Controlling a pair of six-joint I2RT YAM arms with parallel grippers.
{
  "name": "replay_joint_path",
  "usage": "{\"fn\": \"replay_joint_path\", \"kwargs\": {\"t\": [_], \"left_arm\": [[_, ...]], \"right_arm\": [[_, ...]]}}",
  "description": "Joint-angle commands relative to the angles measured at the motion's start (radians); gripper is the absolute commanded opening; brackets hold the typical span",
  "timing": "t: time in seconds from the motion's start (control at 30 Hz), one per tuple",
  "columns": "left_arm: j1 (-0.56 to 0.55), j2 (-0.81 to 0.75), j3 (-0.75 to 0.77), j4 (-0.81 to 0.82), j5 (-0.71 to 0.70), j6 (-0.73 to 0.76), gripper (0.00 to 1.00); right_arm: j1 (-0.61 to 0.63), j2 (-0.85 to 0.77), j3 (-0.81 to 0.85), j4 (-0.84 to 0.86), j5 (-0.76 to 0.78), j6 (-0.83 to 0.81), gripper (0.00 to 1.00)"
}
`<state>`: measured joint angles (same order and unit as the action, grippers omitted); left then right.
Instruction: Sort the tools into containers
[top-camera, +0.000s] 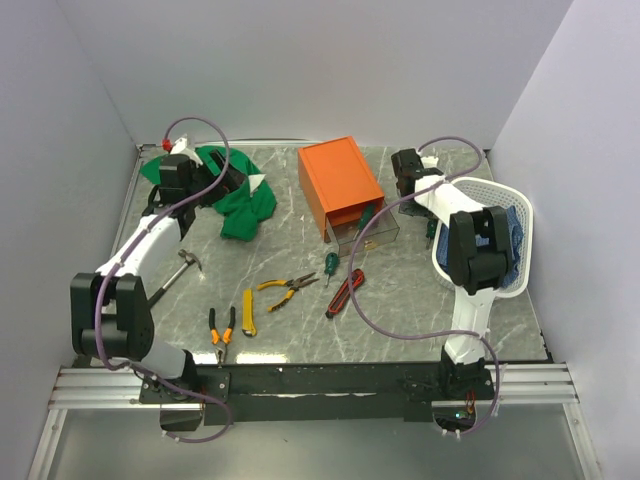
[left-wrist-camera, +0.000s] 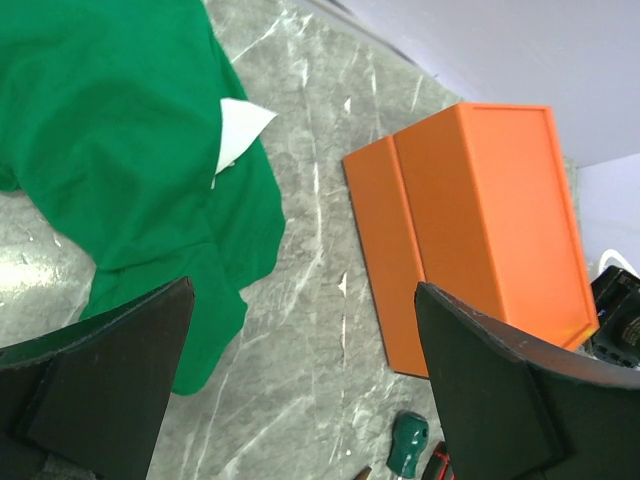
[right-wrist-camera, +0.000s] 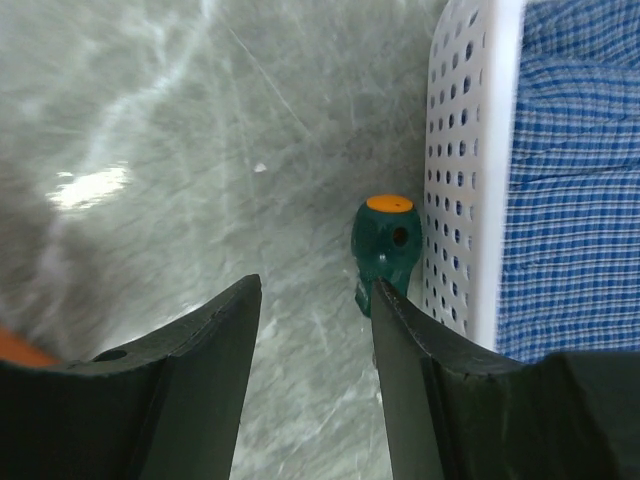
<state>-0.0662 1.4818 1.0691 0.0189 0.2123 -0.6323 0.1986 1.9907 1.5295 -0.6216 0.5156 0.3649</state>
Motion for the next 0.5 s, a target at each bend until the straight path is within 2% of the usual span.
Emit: {"fn": "replay_joint_path", "kwargs": {"t": [0.0,0.47], "left_arm": [[0.005,0.031,0.025,0.027,0.001,-0.015,0.98],[0.003,0.118,0.104,0.010,0.001,-0.027,0.99]], "right_arm": [[-0.002,0.019,-0.002,0.000,0.109,0.037,0.57],[-0.044,0.045,-0.022,0.003,0.132,0.043,0.57]]}}
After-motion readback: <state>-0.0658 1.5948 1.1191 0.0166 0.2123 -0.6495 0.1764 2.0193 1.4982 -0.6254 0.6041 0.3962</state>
